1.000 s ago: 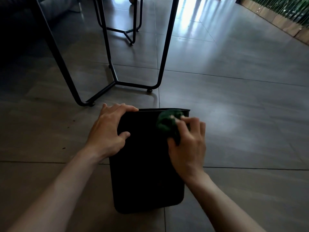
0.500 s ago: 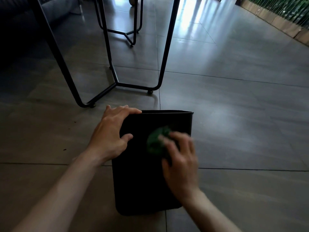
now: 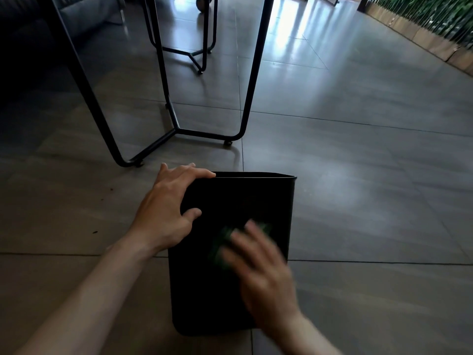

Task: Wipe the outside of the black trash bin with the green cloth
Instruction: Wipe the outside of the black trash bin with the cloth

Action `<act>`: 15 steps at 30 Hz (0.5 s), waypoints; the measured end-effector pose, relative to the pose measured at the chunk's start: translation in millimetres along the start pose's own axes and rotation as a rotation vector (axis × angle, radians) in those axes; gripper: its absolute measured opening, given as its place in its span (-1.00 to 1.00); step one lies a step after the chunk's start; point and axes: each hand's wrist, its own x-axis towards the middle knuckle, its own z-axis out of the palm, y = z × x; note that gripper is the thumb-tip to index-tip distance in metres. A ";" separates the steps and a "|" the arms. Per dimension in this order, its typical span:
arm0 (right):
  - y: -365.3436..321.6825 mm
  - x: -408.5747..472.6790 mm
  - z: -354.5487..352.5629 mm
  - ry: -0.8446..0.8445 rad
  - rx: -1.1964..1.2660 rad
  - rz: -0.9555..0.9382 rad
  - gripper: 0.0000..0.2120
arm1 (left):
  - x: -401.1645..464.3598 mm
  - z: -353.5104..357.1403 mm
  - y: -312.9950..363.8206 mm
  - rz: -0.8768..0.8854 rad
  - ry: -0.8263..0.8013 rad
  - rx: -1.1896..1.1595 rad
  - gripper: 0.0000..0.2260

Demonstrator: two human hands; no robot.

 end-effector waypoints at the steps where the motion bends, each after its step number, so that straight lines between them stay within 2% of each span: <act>1: 11.0 23.8 -7.3 0.093 0.036 0.174 -0.58 | -0.4 -0.5 0.4 0.004 -0.003 -0.002 -0.35; 3: 24.0 68.7 -20.8 0.216 0.050 0.436 -0.48 | -0.3 -1.3 2.0 0.007 -0.013 -0.008 -0.36; 4: 23.5 80.1 -21.3 0.226 0.036 0.469 -0.48 | -0.4 -2.0 2.0 -0.001 -0.015 -0.006 -0.36; 5: 20.1 80.3 -18.6 0.209 0.015 0.420 -0.50 | -0.2 -2.4 2.3 -0.009 -0.015 -0.002 -0.35; 7: 5.8 48.4 -4.9 0.104 -0.021 0.180 -0.64 | 0.3 -2.9 1.3 -0.016 -0.011 0.005 -0.35; 9: -10.2 -8.7 7.6 -0.047 -0.072 -0.118 -0.73 | -0.2 -2.7 1.0 -0.013 -0.010 0.010 -0.35; 11: -11.1 -53.9 7.2 -0.239 -0.159 -0.341 -0.72 | -0.6 -1.5 2.0 -0.006 -0.015 0.004 -0.35; 13: 0.0 -61.9 -2.2 -0.301 -0.183 -0.418 -0.70 | -1.1 -1.1 2.6 -0.006 -0.017 -0.003 -0.35; 15: 12.6 -35.6 -14.7 -0.211 -0.120 -0.303 -0.71 | -0.9 -1.5 2.5 -0.012 -0.016 -0.004 -0.35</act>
